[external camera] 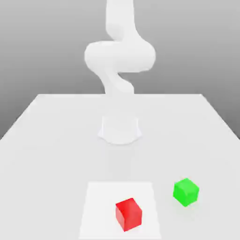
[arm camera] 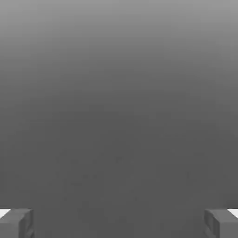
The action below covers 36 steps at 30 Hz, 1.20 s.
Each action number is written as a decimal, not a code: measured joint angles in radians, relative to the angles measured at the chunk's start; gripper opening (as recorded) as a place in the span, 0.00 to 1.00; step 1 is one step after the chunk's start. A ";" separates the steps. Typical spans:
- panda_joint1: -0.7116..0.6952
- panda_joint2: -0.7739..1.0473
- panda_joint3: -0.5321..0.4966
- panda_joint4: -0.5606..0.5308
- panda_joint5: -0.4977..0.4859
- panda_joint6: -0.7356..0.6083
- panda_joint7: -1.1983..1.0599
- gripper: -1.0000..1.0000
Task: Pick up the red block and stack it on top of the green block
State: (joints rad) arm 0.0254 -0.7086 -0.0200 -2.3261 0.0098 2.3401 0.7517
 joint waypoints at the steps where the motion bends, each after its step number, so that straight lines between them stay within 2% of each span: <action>1: 0.011 0.039 -0.009 -0.011 0.004 0.017 -0.021 0.50; 14: 0.103 0.515 -0.069 -0.146 0.060 0.225 -0.275 0.50; 22: 0.120 0.802 -0.070 -0.230 0.039 0.354 -0.391 0.50; 28: 0.101 1.018 -0.045 -0.221 0.058 0.515 -0.431 0.50; 29: 0.097 1.043 -0.040 -0.217 0.063 0.536 -0.434 0.00; 36: 0.095 1.044 -0.038 -0.217 0.061 0.536 -0.433 0.00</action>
State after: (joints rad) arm 0.1209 0.3349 -0.0583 -2.5430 0.0711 2.8762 0.3186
